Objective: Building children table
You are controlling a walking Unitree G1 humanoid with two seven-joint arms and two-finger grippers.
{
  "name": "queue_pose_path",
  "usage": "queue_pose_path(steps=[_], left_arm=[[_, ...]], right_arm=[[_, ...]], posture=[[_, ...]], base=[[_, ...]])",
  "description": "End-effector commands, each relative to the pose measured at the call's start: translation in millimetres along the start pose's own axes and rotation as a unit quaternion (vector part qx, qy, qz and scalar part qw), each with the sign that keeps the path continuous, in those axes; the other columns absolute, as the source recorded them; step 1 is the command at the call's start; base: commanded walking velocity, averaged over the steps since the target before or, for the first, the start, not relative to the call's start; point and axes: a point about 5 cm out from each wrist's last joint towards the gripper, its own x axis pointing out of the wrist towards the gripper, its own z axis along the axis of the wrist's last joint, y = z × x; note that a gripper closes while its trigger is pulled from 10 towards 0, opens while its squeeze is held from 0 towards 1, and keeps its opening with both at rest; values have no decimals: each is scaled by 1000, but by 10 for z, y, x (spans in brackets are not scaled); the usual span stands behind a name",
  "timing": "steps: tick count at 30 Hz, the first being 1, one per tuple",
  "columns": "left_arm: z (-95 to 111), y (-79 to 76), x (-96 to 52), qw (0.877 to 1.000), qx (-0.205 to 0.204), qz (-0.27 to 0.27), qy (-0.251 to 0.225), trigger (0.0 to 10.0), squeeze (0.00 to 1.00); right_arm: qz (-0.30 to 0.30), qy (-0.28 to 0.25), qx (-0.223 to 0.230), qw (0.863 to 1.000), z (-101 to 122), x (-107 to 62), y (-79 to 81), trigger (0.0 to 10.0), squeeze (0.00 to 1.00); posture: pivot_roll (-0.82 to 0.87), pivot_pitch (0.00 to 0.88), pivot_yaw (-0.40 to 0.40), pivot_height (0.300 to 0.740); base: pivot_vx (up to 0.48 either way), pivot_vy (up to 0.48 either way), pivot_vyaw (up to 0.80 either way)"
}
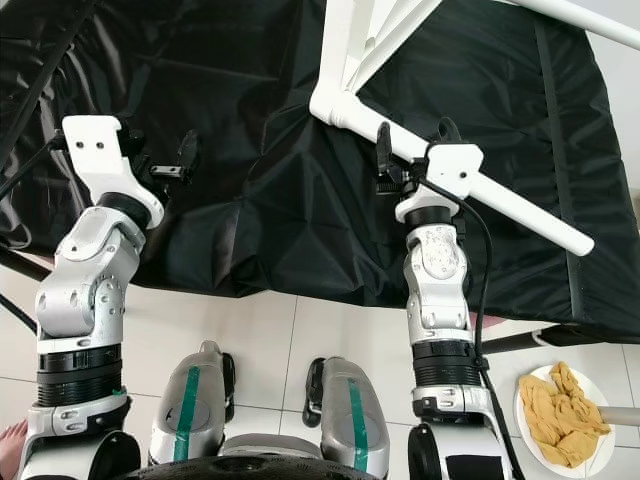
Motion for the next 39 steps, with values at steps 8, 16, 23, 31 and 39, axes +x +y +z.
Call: queue_pose_path(steps=[8,16,23,31,39], left_arm=[[-5,-28,-1,1000,-5,-6,24,10000,0],[-7,-33,-14,999,1,-10,31,10000,0],[-1,-20,-41,999,2,-8,39,10000,0],[-10,-16,-44,999,4,-8,43,10000,0],[-85,36,-44,999,15,9,38,10000,0]], right_arm=[[-10,2,-2,1000,-17,-60,-28,10000,0],[-9,3,-4,1000,-19,-65,-29,10000,0],[-6,3,-5,1000,-20,-61,-18,10000,0],[-5,4,-7,1000,-25,-55,-13,10000,0],[3,103,13,995,-233,-57,-30,10000,0]], posture=[[92,47,-19,740],[99,50,-21,740],[103,50,-21,740],[103,50,-21,740],[95,48,-27,740]], base=[[0,0,0],[0,0,0],[0,0,0],[0,0,0],[0,0,0]])
